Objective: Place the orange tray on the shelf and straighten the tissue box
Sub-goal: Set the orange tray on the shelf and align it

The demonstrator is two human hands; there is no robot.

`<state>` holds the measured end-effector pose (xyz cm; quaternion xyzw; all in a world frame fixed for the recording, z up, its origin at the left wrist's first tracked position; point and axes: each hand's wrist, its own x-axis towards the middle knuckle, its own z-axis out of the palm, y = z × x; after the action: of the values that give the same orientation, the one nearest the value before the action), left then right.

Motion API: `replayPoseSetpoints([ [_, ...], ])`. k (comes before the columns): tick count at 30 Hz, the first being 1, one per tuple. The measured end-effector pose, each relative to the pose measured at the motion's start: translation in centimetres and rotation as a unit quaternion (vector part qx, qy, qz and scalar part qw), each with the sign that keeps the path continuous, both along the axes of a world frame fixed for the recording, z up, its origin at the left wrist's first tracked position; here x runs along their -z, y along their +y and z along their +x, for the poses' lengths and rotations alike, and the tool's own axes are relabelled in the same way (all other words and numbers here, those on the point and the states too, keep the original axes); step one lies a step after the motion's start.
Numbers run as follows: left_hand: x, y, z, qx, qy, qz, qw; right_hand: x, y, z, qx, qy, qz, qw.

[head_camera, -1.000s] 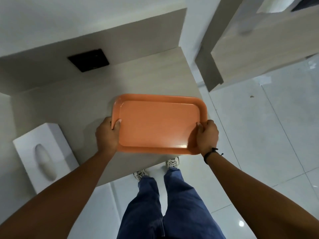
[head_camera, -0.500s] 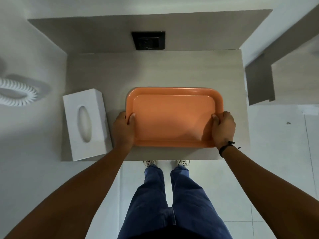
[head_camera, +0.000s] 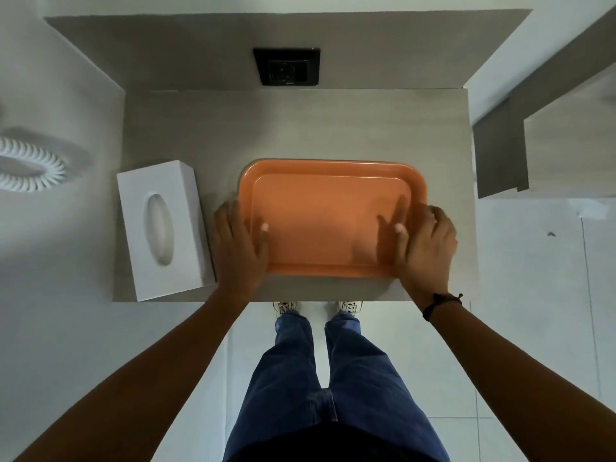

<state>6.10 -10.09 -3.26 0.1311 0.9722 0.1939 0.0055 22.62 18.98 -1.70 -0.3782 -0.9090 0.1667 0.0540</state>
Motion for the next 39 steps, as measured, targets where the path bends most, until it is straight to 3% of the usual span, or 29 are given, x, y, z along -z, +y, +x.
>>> replayPoseSetpoints([
  [3, 0.8, -1.6, 2.6, 0.146, 0.024, -0.069, 0.987, 0.4, -2.0, 2.3, -0.176, -0.074, 0.045, 0.981],
  [6, 1.6, -3.1, 4.3, 0.211, 0.016, -0.103, 0.972, 1.0, -3.5, 3.6, -0.244, -0.115, 0.059, 0.961],
  [21, 1.9, -1.4, 1.0, 0.225, 0.017, -0.163, 0.96, 1.8, -2.0, -0.1, -0.262, -0.142, 0.078, 0.951],
  [39, 2.1, 3.0, -9.1, 0.234, 0.041, -0.154, 0.959, 1.5, 2.5, -10.3, -0.257, -0.113, 0.079, 0.957],
])
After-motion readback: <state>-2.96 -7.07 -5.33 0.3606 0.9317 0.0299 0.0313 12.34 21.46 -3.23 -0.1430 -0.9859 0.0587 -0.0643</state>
